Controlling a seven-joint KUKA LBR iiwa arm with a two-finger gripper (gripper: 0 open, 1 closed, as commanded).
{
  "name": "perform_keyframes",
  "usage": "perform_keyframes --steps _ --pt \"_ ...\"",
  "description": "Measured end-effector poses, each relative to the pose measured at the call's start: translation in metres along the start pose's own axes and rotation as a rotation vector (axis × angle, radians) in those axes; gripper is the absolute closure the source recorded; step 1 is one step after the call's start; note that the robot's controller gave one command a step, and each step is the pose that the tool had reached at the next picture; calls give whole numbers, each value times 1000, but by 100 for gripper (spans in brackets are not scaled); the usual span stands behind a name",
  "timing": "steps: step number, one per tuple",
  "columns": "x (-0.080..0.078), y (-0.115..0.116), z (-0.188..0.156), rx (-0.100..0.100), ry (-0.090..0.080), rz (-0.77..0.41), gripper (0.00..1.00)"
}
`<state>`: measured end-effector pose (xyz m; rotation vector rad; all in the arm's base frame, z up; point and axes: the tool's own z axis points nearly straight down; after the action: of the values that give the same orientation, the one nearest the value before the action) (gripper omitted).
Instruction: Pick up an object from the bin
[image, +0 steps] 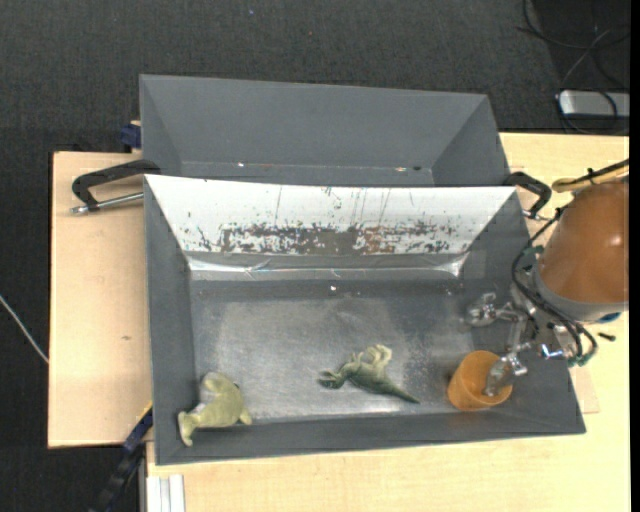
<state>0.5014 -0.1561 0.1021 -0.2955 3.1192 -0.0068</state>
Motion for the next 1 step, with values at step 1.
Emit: perform_keyframes --steps 1 --pt "8 13 -1 -6 5 -278 0"
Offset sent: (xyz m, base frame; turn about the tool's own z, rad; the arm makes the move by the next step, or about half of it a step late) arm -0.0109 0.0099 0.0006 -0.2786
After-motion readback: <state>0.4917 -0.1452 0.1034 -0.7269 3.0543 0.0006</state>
